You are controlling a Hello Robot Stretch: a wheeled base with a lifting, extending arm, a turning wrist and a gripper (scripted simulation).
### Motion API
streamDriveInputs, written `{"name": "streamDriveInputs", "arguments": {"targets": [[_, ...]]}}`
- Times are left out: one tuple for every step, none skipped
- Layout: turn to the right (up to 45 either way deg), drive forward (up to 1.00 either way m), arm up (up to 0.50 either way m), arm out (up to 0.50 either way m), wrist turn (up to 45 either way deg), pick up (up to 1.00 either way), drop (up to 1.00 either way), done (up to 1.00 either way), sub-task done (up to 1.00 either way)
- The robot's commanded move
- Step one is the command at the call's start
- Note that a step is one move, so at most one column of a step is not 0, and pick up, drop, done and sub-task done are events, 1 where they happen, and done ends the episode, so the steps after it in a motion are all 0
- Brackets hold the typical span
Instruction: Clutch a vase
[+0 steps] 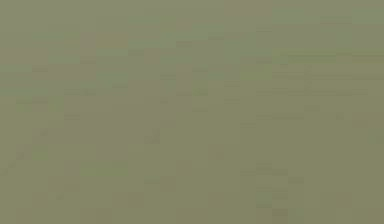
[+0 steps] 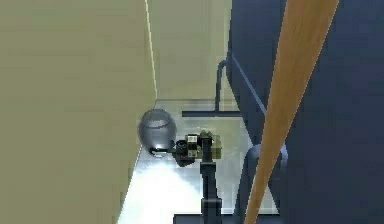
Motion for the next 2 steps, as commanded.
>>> {"name": "streamDriveInputs", "arguments": {"targets": [[0.0,0.0,0.1,0.0,0.0,0.0,0.0,0.0,0.0],[0.0,0.0,0.0,0.0,0.0,0.0,0.0,1.0,0.0]]}}
